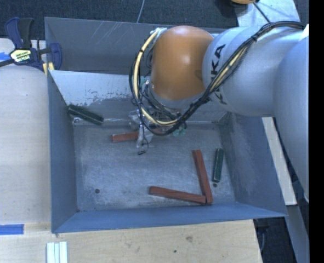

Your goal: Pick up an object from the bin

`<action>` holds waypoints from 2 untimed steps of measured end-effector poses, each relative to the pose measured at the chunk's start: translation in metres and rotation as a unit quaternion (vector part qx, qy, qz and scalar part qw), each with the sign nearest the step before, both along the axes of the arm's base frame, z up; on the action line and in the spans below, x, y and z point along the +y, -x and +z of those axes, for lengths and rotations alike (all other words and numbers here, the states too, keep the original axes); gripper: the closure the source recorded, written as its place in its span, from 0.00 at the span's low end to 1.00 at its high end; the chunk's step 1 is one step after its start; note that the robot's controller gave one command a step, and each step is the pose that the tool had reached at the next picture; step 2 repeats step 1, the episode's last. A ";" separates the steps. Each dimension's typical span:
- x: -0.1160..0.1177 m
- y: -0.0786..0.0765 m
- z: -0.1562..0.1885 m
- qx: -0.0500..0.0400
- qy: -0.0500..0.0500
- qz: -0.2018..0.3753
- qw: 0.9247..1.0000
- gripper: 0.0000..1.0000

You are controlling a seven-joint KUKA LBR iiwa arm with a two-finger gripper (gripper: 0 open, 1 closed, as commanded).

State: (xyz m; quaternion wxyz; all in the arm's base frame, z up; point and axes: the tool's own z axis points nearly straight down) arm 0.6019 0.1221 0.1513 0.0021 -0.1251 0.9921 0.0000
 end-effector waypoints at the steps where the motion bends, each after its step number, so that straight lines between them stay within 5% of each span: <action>1: 0.000 0.000 0.013 0.000 0.000 0.000 1.000 1.00; 2: 0.000 0.000 0.013 0.000 0.000 0.000 1.000 1.00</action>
Offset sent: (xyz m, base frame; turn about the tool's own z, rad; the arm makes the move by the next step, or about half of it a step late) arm 0.0001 -0.0001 0.0437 0.0000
